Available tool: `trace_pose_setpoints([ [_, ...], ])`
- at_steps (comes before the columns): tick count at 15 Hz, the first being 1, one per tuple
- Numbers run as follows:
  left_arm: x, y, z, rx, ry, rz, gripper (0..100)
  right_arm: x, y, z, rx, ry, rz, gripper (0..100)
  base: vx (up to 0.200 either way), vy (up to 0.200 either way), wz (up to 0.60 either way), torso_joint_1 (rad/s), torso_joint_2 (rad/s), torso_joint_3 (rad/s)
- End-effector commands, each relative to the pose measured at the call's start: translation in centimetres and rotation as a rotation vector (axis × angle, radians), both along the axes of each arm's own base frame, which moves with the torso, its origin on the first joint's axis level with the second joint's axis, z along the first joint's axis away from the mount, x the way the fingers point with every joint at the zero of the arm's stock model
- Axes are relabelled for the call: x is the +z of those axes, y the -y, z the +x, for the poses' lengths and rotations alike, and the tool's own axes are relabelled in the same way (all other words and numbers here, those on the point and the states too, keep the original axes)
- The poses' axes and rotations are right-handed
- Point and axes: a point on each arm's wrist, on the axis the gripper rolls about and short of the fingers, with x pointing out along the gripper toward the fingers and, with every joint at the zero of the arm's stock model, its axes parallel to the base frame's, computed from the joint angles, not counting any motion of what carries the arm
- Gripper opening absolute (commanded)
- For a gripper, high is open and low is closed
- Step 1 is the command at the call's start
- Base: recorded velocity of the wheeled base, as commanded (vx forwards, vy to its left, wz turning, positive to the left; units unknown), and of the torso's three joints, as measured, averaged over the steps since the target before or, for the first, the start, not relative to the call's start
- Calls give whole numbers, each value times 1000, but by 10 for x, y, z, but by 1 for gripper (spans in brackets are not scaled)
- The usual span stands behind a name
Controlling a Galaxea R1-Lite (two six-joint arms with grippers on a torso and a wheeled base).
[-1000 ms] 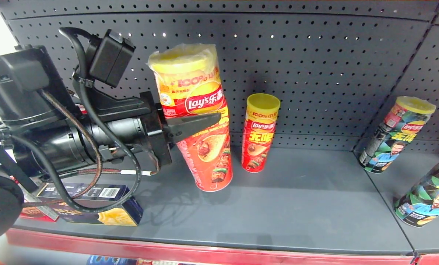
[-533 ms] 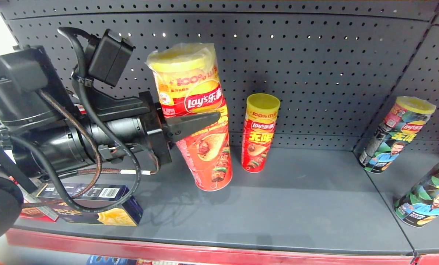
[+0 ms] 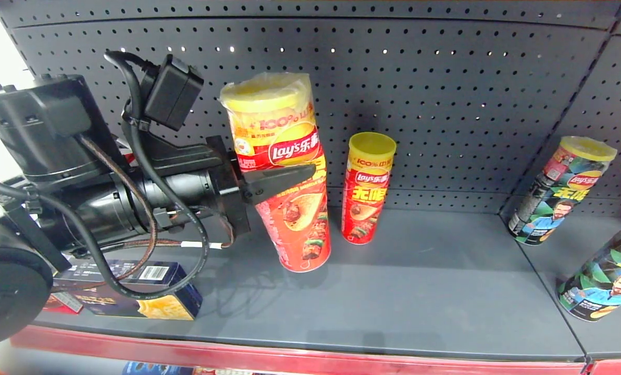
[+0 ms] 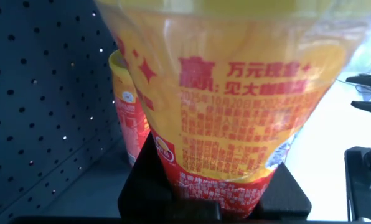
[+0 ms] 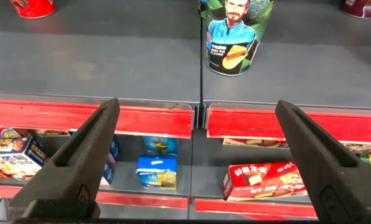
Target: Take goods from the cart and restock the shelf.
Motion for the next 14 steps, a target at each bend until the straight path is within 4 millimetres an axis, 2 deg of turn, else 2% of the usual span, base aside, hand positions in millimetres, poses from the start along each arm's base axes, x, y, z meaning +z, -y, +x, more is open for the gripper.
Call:
trace_pose_setpoints([
  [1,-2,0,1,1,-7,4,0,0,0,0,2,-1,0,100,0,0,0,0,0,0],
  [6,-1,-1,1,1,-2,2,0,0,0,0,2,1,-6,100,0,0,0,0,0,0],
  [8,-1,-1,1,1,-2,2,0,0,0,0,-4,1,-8,100,0,0,-600,-2,0,2],
  [14,-1,-4,0,11,-1,1,0,0,0,0,-4,-1,-3,100,0,0,0,0,0,0],
])
